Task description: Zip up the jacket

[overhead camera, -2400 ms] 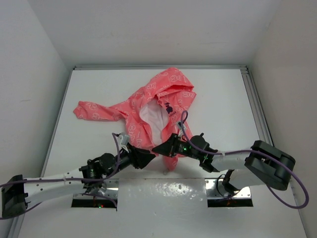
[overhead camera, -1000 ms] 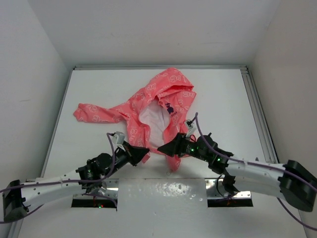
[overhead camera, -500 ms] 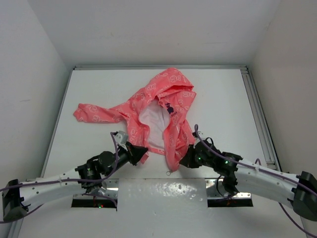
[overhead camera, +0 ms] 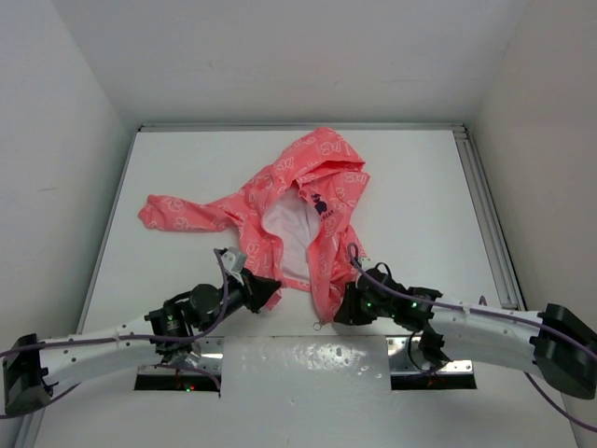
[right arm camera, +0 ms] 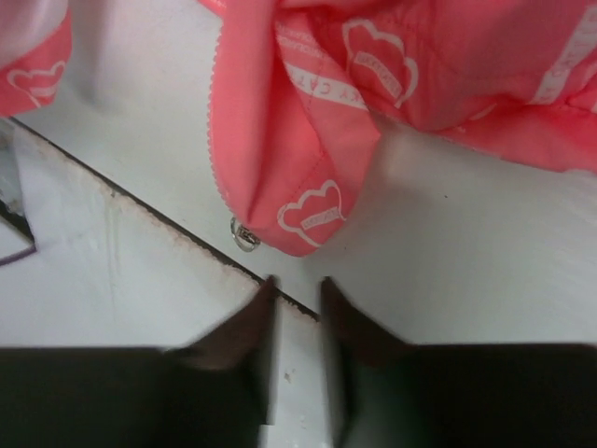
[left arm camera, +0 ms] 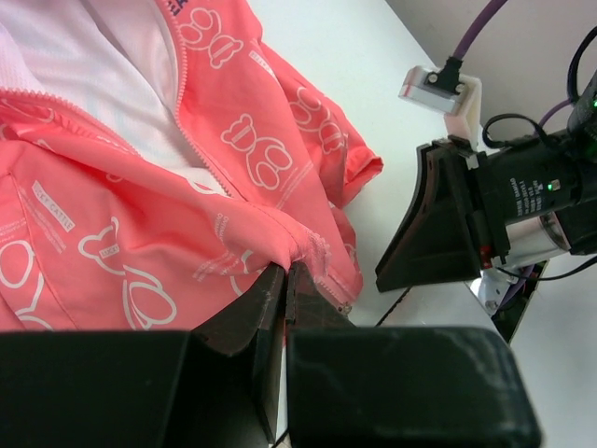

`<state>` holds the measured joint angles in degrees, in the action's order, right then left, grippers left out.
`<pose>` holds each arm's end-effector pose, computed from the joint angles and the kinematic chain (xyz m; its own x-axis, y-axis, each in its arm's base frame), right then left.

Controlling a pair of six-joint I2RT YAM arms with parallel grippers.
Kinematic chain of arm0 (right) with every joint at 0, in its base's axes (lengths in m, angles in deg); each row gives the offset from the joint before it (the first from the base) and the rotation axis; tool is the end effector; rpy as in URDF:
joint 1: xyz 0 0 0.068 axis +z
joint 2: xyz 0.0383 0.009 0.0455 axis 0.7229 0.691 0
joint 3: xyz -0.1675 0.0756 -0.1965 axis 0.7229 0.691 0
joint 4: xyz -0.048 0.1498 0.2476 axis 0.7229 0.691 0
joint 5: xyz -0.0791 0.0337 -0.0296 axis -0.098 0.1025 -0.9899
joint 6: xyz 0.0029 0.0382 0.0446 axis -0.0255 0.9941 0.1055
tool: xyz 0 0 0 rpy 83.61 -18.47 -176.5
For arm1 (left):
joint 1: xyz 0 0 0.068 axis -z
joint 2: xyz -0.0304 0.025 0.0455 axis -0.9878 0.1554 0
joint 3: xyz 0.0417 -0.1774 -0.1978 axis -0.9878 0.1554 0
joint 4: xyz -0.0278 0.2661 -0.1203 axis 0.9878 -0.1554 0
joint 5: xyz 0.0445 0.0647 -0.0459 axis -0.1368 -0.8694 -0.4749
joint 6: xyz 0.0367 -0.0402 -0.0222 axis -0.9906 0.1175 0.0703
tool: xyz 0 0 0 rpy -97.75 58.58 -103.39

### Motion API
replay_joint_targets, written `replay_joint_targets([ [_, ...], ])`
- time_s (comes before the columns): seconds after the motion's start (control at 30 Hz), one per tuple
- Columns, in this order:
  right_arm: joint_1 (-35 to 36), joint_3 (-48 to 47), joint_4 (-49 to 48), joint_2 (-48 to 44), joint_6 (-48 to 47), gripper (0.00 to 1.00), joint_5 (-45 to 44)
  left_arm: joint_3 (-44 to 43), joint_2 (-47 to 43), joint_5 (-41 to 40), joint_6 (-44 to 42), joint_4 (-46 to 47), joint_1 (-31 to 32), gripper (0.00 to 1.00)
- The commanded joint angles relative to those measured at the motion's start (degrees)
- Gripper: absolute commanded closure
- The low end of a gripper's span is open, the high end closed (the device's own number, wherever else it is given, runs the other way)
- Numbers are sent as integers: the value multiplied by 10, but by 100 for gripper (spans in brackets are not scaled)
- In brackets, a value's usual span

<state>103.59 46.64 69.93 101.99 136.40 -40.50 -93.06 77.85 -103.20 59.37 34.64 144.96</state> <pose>0.1032 0.1628 0.0983 -0.9325 0.1420 -0.3321 -0.0927 0.7945 0.6002 0.0928 -0.1598 0.1652 -0.4293 -0.1724 -0.8865 0.5894 0.6902 -0.4197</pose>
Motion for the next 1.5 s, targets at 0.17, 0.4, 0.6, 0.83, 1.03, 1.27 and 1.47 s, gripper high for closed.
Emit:
replay_joint_targets([
  [0.17,8,-90,36,26,-112,86,-3,-13,28,13,12,42,-6,100],
  [0.4,8,-123,39,91,-194,61,0,-24,48,10,25,38,-6,100],
  [0.6,7,-136,33,121,-216,56,14,-18,44,11,29,40,-7,100],
  [0.83,8,-144,20,151,-219,56,28,-13,50,13,31,46,-7,100],
  [1.03,7,-147,2,176,-217,55,24,-9,50,13,33,49,-7,100],
  [1.27,8,-151,1,208,-217,56,4,1,42,6,39,49,-7,100],
  [1.47,8,-136,-5,220,-202,72,-6,5,46,0,40,55,-7,100],
])
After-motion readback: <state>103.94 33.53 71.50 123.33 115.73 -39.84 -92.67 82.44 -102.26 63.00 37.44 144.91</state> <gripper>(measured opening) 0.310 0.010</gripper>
